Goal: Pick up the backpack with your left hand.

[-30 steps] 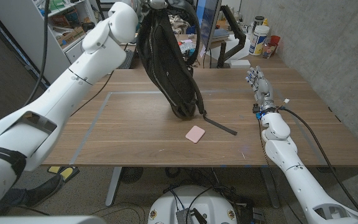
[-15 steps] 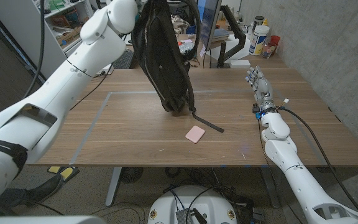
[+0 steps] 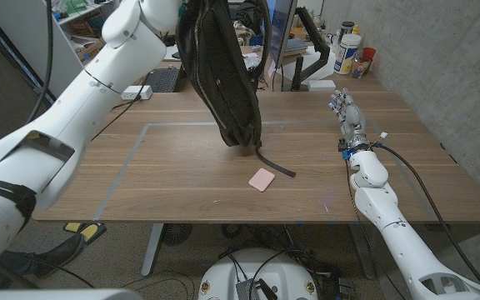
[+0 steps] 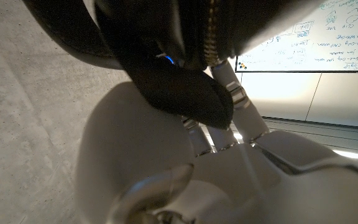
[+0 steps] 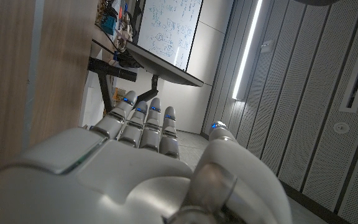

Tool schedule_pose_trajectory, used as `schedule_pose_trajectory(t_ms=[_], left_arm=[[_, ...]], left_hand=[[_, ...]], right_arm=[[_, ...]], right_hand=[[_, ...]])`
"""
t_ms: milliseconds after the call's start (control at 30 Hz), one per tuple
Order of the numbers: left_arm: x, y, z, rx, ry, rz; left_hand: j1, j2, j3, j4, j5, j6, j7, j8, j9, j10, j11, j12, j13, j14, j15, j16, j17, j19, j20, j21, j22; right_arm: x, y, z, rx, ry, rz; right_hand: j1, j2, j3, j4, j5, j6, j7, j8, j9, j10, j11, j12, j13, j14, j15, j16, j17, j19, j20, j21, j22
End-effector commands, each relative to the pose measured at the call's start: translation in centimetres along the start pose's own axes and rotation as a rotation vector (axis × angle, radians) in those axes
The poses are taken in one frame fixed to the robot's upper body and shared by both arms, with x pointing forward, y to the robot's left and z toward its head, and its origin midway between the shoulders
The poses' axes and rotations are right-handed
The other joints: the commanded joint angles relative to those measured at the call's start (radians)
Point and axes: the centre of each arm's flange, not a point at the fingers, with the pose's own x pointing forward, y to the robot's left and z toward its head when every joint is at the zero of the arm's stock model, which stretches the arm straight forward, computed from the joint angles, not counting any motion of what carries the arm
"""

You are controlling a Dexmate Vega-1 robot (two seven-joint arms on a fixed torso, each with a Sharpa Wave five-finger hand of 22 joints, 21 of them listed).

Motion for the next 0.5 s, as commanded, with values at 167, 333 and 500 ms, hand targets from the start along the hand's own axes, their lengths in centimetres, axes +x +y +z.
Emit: schedule_pose_trajectory(t_ms=[167, 333, 500], left_arm=[[1.3, 3.1, 1.2, -0.021, 0.001, 0.016], [1.7, 4.1, 2.2, -0.013, -0.01, 0.038], [1.8, 5.1, 2.9, 0.001, -0.024, 0.057]], left_hand=[[0.002, 0.011, 0.054, 0.061, 0.005, 0.001, -0.009, 0.008, 0.002, 0.016, -0.01, -0.006, 0.003, 0.078, -0.089, 0.0, 0.252, 0.003, 0.0, 0.005, 0.002], [0.001, 0.011, 0.054, 0.061, 0.006, 0.0, -0.005, 0.009, 0.003, 0.015, -0.009, -0.008, 0.004, 0.079, -0.09, -0.002, 0.253, 0.003, -0.001, 0.006, 0.002], [0.001, 0.01, 0.055, 0.061, 0.007, -0.001, -0.005, 0.009, 0.002, 0.015, -0.009, -0.009, 0.006, 0.081, -0.091, -0.004, 0.253, 0.003, -0.002, 0.006, 0.002]], right_arm=[[0.2, 0.2, 0.3, -0.007, -0.001, 0.0], [0.3, 0.4, 0.2, -0.005, -0.003, 0.002], [0.3, 0.5, 0.3, -0.006, -0.006, -0.001]], right_hand=[[0.004, 0.002, 0.004, -0.004, 0.005, 0.01, 0.001, -0.002, 0.005, 0.007, -0.001, 0.0, 0.002, 0.007, -0.003, -0.004, 0.001, 0.011, 0.002, -0.002, 0.005], [0.004, 0.002, 0.004, -0.005, 0.005, 0.01, 0.002, -0.001, 0.005, 0.008, -0.002, 0.0, 0.002, 0.007, -0.003, -0.004, 0.001, 0.012, 0.002, -0.002, 0.005], [0.004, 0.003, 0.004, -0.005, 0.005, 0.011, 0.002, -0.002, 0.005, 0.008, -0.001, 0.0, 0.002, 0.007, -0.003, -0.004, 0.001, 0.013, 0.001, -0.004, 0.005]])
